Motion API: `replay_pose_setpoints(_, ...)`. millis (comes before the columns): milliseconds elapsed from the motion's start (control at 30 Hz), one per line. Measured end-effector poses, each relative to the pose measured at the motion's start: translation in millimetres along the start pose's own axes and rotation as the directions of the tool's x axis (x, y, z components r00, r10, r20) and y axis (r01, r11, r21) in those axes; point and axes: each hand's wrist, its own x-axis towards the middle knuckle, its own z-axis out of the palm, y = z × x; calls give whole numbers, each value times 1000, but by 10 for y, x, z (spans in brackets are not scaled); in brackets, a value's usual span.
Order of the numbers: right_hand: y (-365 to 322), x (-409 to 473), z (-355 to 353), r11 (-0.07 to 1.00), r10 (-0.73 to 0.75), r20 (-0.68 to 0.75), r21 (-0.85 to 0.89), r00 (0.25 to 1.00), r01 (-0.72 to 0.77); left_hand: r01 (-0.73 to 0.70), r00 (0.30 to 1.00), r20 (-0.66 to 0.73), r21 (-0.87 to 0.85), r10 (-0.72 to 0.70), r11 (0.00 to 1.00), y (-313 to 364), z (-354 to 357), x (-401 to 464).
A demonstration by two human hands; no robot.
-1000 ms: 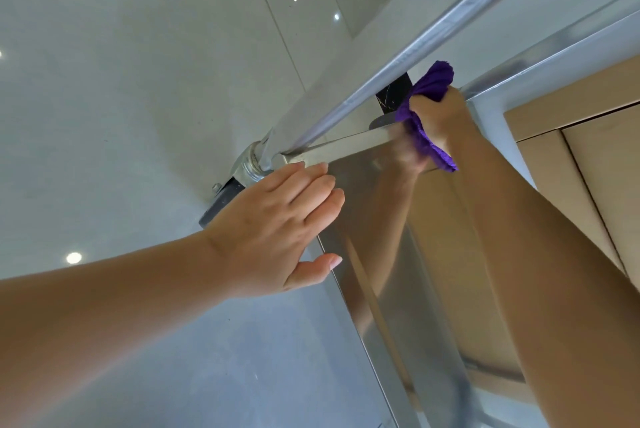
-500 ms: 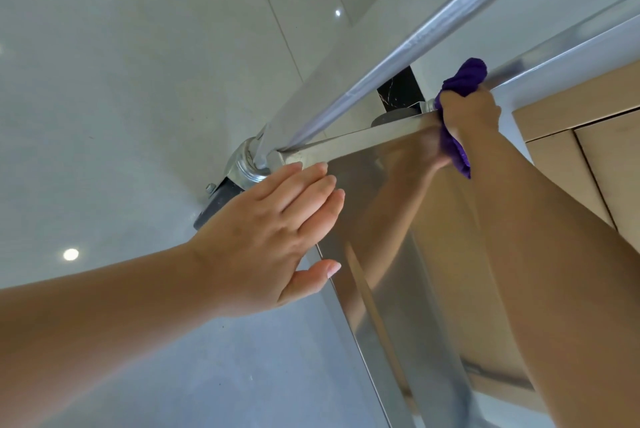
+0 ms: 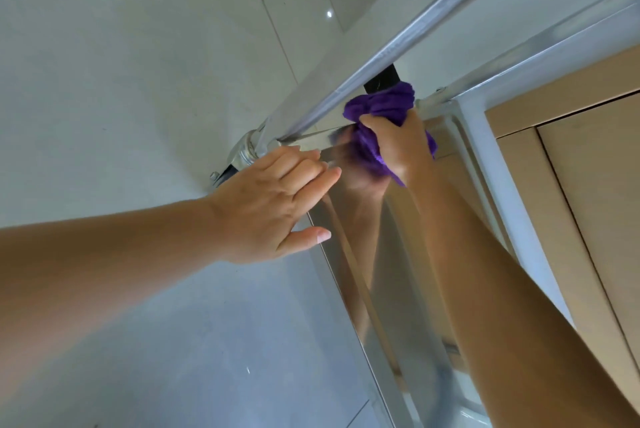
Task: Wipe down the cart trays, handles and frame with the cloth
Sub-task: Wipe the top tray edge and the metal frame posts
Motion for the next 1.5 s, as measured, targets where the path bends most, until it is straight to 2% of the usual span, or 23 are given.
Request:
replay_pose_setpoints(133, -39, -365, 30, 909, 67, 239, 385, 969, -157, -40, 999, -19, -42, 39, 998, -57, -51, 54)
replay_pose_setpoints(200, -49, -501, 55, 866, 46, 318, 460, 947, -196, -53, 999, -9, -126, 52, 991, -98, -125, 4)
replay_pose_setpoints(300, -121, -596, 78, 860, 35, 312, 475, 949, -188, 94, 995, -22, -225, -101, 970, -106, -235, -237)
replay_pose_setpoints(367, -189, -639, 116, 892, 27, 253, 430, 967, -138, 241, 969, 25, -305, -245, 921, -16, -307, -415)
replay_pose_setpoints(400, -211, -664, 150, 912, 16, 237, 395, 971, -112, 318, 948, 91, -350, -306, 881, 40, -339, -455)
replay_pose_setpoints(467, -273, -767, 223, 958, 5, 199, 281, 980, -62, 465, 875, 353, -418, -332, 780, 112, -349, -453)
replay_pose_setpoints(500, -284, -821, 257, 981, -13, 172, 195, 985, -21, 512, 836, 441, -416, -326, 751, 122, -339, -413)
replay_pose_setpoints(567, -309, -947, 314, 995, -94, 177, 39, 980, 88, 529, 816, 474, -385, -329, 757, 118, -323, -349)
replay_pose_setpoints(633, -298, -1037, 360, 980, -156, 206, -91, 966, 178, 506, 816, 476, -315, -327, 803, 93, -327, -348)
replay_pose_setpoints(700, -273, -1084, 403, 938, -206, 215, -234, 954, 256, 484, 808, 495, -250, -319, 839, 68, -339, -355)
replay_pose_setpoints(800, -243, -1106, 477, 854, -262, 214, -404, 941, 329, 501, 778, 538, -218, -325, 837, 76, -358, -331)
replay_pose_setpoints(933, -256, -1247, 494, 827, -214, 229, -475, 950, 301, 503, 776, 545, -231, -318, 833, 99, -338, -335)
replay_pose_setpoints(1033, -186, -1343, 499, 732, -319, 241, -551, 917, 400, 466, 793, 534, -219, -294, 857, 54, -324, -380)
replay_pose_setpoints(1133, -100, -1288, 462, 713, -331, 309, -537, 891, 451, 446, 803, 525, -216, -282, 869, -6, -315, -426)
replay_pose_setpoints(1333, -42, -1245, 344, 658, -397, 438, -477, 807, 583, 416, 800, 541, -189, -260, 890, -53, -303, -452)
replay_pose_setpoints(1433, 10, -1302, 384, 506, -491, 508, -495, 708, 706, 371, 799, 548, -123, -249, 920, -75, -334, -465)
replay_pose_setpoints(1467, 21, -1305, 404, 520, -525, 487, -466, 698, 716, 367, 795, 552, -109, -251, 924, -80, -346, -466)
replay_pose_setpoints(1500, 25, -1305, 407, 580, -550, 441, -409, 709, 705, 363, 793, 556, -102, -250, 926, -87, -357, -457)
